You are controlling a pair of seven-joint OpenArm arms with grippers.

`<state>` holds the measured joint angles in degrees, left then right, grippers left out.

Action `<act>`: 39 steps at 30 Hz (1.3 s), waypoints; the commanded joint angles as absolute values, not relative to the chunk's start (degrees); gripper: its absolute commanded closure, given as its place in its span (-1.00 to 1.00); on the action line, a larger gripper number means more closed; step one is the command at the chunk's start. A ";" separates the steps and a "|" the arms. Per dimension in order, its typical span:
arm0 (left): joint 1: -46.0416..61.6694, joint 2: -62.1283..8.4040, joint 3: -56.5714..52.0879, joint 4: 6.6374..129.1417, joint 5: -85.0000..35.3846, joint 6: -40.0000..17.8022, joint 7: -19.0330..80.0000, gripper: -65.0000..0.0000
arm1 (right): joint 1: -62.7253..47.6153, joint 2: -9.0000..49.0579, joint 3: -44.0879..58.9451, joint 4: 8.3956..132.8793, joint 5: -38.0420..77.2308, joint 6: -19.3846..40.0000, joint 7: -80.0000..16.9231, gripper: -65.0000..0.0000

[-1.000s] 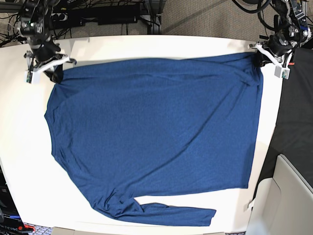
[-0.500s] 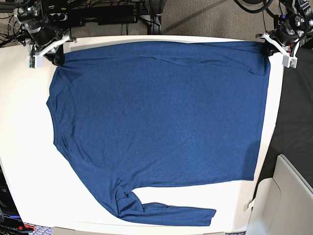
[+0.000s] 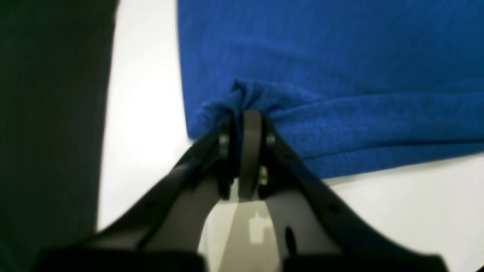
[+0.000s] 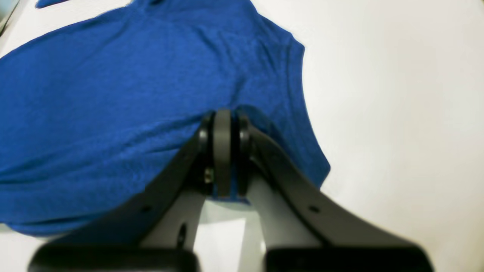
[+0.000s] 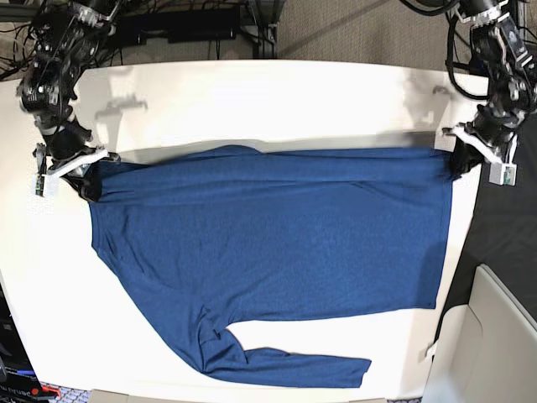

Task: Fold the T-shirt properly
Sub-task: 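Lower the held shoulders and lay the shirt flat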

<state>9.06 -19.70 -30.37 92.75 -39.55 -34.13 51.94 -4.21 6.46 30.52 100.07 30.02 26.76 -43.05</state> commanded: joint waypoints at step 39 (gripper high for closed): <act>-6.20 -20.09 -28.26 67.56 -39.69 -31.78 43.38 0.91 | 9.19 6.81 30.90 77.49 31.08 26.95 -34.77 0.98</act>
